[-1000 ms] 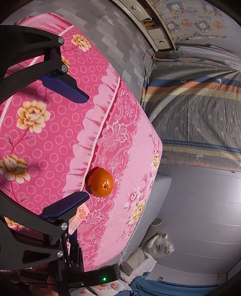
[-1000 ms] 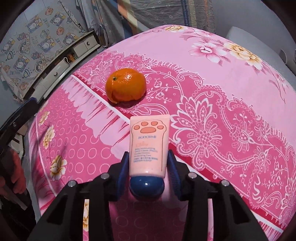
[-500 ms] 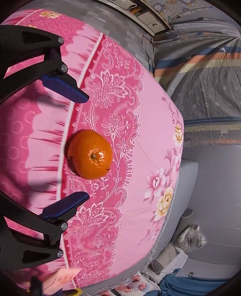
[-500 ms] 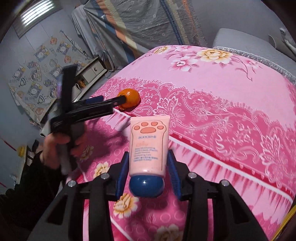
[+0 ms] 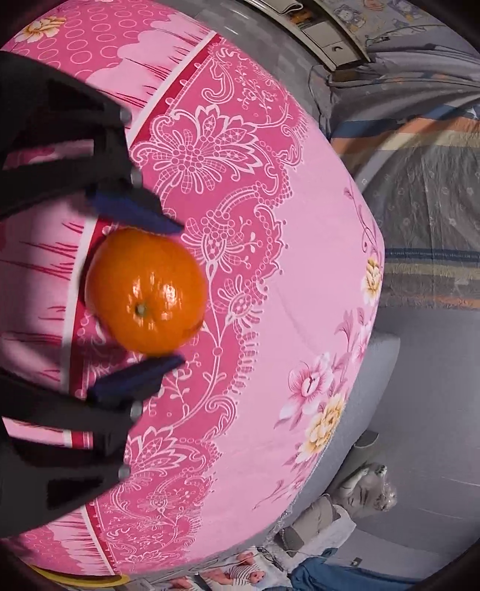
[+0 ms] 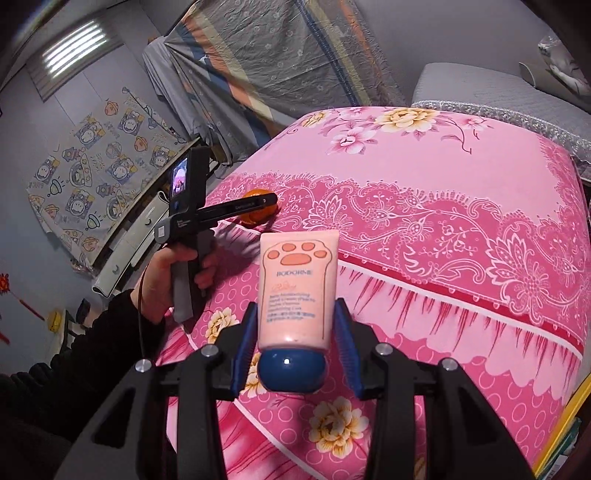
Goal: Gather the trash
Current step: 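Close the left tool around the tangerine and lift it off the bed, then carry the tangerine and paw-print tube over the yellow-rimmed bin with both tools, then open both tools to drop the tangerine and tube into the bin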
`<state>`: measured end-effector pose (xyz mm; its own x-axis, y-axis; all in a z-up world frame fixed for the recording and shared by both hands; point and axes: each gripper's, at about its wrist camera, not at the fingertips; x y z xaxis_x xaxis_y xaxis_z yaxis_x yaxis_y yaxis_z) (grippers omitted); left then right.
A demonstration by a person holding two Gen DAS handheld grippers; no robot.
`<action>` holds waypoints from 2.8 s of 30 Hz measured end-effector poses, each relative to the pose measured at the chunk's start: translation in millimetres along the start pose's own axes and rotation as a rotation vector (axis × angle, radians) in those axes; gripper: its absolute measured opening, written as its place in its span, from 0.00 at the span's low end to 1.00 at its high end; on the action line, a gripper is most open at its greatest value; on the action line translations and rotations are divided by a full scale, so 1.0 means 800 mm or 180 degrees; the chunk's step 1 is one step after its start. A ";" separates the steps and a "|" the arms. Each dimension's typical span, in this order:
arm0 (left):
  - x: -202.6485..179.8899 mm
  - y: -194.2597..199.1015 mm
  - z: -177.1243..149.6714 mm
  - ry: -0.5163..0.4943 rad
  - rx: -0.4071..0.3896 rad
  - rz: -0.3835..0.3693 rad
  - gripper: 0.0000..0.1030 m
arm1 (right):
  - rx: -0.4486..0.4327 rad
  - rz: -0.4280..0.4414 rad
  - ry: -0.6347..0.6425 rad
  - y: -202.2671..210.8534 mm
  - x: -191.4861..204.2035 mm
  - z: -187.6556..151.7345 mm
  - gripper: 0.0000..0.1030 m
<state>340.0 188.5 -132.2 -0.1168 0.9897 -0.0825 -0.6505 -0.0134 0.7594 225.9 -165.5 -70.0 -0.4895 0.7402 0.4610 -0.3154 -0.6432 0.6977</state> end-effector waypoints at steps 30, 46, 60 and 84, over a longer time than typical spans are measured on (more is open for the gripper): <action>-0.220 0.300 -0.078 -0.0985 -0.1210 -0.0649 0.41 | -0.0952 -0.0184 -0.0488 0.173 -0.049 -0.070 0.37; -0.450 0.310 -0.108 -0.1830 -0.1275 -0.1465 0.41 | -0.1757 -0.1059 -0.1234 0.291 -0.181 -0.147 0.37; -0.573 0.256 -0.145 -0.2059 -0.0890 -0.1905 0.42 | -0.1711 -0.1452 -0.2003 0.297 -0.280 -0.225 0.37; -0.626 0.184 -0.174 -0.1995 -0.0565 -0.1866 0.43 | -0.1595 -0.1613 -0.2300 0.297 -0.324 -0.255 0.37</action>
<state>197.7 -328.9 -68.9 0.6730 0.7394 -0.0187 -0.5898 0.5517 0.5898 112.1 -550.3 -135.9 0.3531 0.7833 0.5117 -0.7354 -0.1058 0.6694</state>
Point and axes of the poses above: each gripper's, at about its wrist camera, not at the fingertips, and y roughly against the way its jaws point, x to its left, z to its top, and after that the axes turned 5 degrees about -y, right-handed
